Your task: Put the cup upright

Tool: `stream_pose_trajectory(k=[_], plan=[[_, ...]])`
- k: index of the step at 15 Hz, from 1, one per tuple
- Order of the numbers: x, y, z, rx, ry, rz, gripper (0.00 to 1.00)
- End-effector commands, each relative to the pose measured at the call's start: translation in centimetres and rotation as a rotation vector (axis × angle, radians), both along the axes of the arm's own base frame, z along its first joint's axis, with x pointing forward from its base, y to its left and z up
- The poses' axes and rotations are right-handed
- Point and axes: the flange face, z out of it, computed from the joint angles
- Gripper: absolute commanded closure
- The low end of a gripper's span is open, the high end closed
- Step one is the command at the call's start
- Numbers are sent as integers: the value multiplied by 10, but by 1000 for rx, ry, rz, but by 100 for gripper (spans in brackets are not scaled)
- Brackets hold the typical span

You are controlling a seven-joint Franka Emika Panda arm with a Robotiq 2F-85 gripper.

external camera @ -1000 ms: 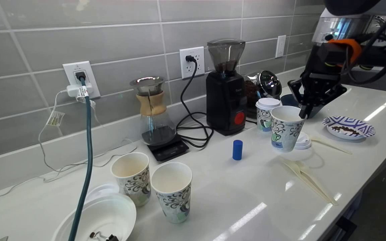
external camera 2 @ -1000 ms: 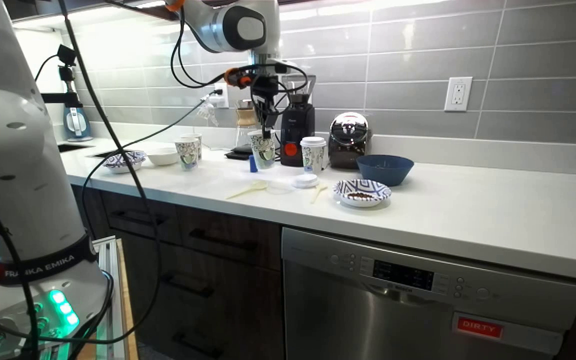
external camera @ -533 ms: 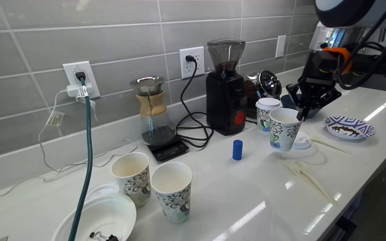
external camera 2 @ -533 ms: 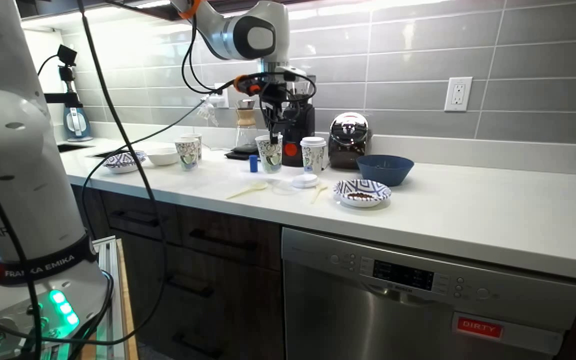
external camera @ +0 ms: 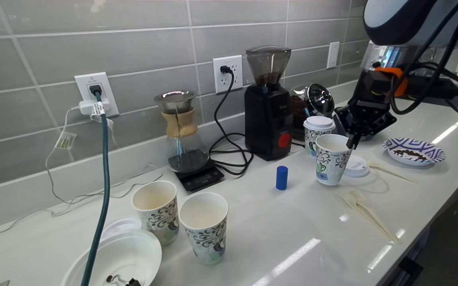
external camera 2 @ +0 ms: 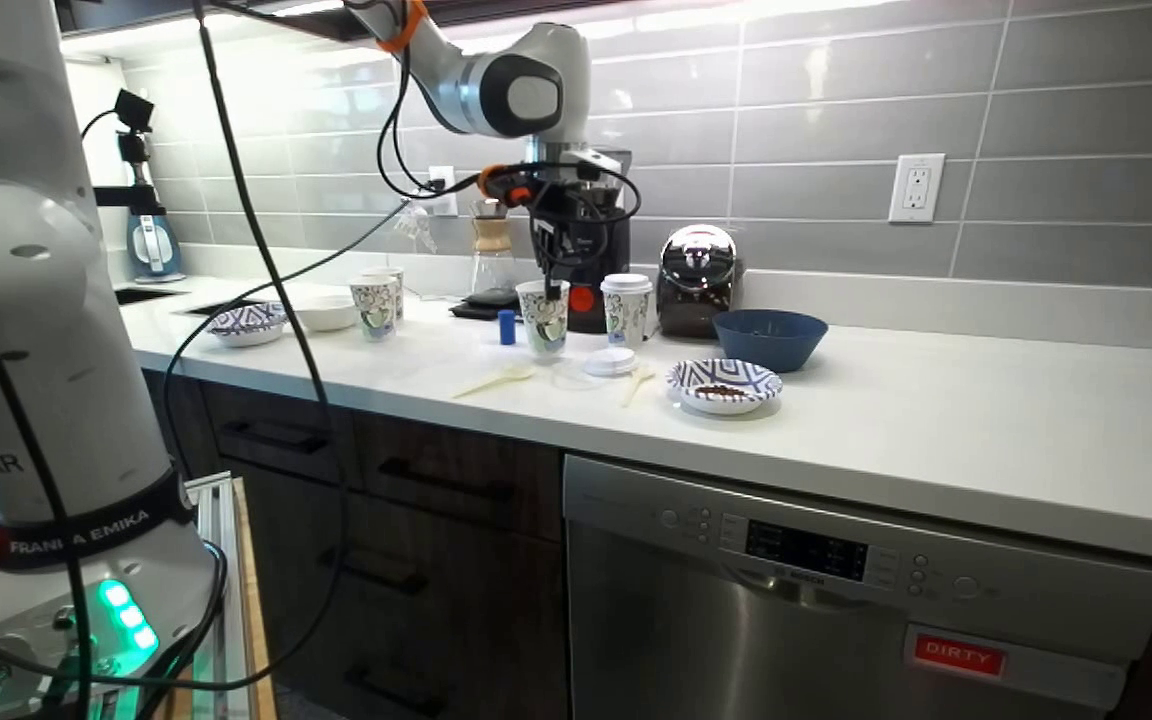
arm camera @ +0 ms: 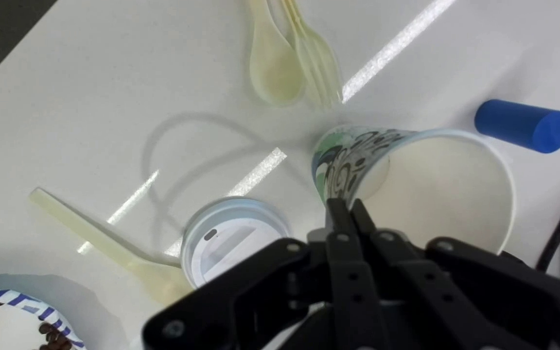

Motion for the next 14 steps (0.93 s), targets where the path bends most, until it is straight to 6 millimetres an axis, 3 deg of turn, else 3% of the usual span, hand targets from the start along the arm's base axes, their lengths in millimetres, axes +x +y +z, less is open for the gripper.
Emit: stream_pose_trajectory(k=[1, 2, 5, 10, 12, 14], plan=[[10, 0, -3, 21, -12, 7, 87], [10, 0, -3, 20, -7, 8, 71], [10, 1, -2, 23, -5, 20, 52], [-6, -7, 25, 28, 0, 76, 16], [-15, -17, 43, 0, 0, 127, 4], [-23, -36, 57, -62, 36, 242, 0]])
